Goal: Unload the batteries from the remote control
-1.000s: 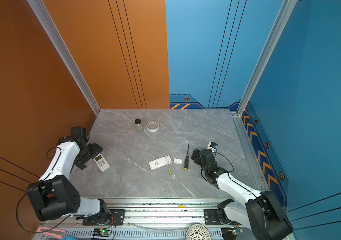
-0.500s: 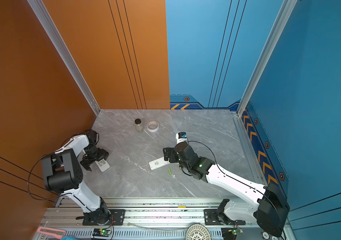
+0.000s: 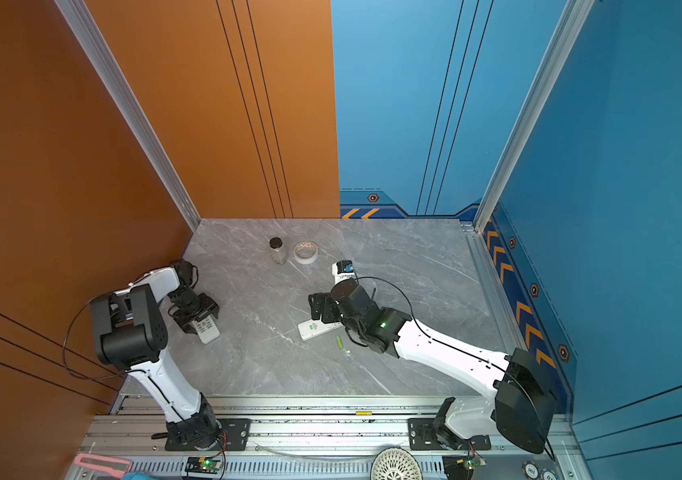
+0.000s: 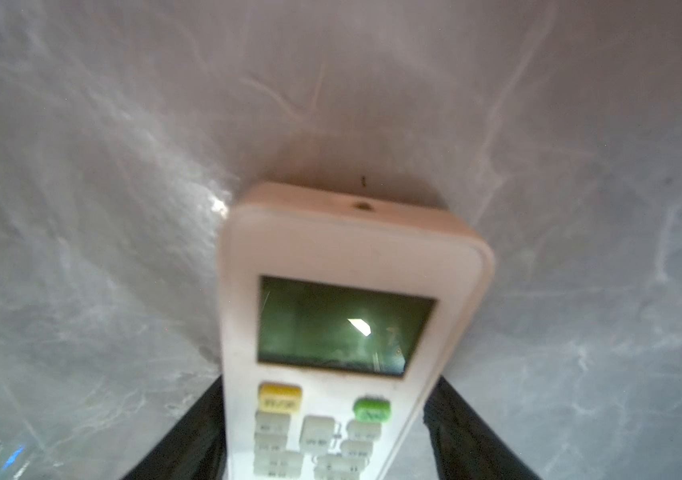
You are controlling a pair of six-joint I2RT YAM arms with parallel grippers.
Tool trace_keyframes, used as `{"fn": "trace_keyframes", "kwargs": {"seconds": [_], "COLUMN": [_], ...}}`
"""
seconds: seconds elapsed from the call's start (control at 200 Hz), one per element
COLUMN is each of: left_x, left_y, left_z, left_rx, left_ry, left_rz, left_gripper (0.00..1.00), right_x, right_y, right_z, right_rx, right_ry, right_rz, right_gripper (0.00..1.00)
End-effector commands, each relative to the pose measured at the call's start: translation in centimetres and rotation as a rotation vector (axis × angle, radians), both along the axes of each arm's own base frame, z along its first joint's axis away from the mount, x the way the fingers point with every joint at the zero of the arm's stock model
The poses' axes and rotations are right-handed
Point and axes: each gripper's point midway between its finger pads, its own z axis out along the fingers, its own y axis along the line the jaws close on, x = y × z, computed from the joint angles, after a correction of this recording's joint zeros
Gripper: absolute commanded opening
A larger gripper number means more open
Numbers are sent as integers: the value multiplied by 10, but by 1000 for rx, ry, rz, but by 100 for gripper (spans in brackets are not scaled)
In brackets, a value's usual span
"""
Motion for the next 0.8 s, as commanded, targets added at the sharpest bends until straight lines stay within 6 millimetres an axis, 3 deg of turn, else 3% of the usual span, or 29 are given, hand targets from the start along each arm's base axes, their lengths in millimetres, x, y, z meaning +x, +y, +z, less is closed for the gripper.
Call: {"fn": "trace_keyframes", "kwargs": {"seconds": [0.0, 0.2, 0.29, 0.48, 0.615, 0.686, 0.791], "left_x": [0, 8, 15, 40, 59, 65, 66], "left_y": [-2, -13, -25, -72, -127, -155, -180], "left_z": [-12, 6, 19, 58, 104, 126, 145], "left_rx": [-44, -111, -154, -269, -350, -378, -400], "left_ry": [-1, -118, -185, -374, -526, -587, -627], "left_rz": [2, 41, 43, 29, -28, -66, -87], "left_gripper": [65, 54, 49, 45, 44, 44, 44], "right_x": [3, 8, 7, -2, -10, -7, 6], "right_y": [1, -11, -7, 36, 79, 95, 104], "right_z": [8, -4, -8, -13, -21, -24, -27], "right_rx": [17, 35, 59, 243, 258, 212, 213], "right_ry": [-20, 16, 48, 105, 172, 174, 185], "right_rz": [-9, -64, -44, 142, 305, 345, 337], "right_gripper": [89, 89, 89, 89, 86, 85, 85]}}
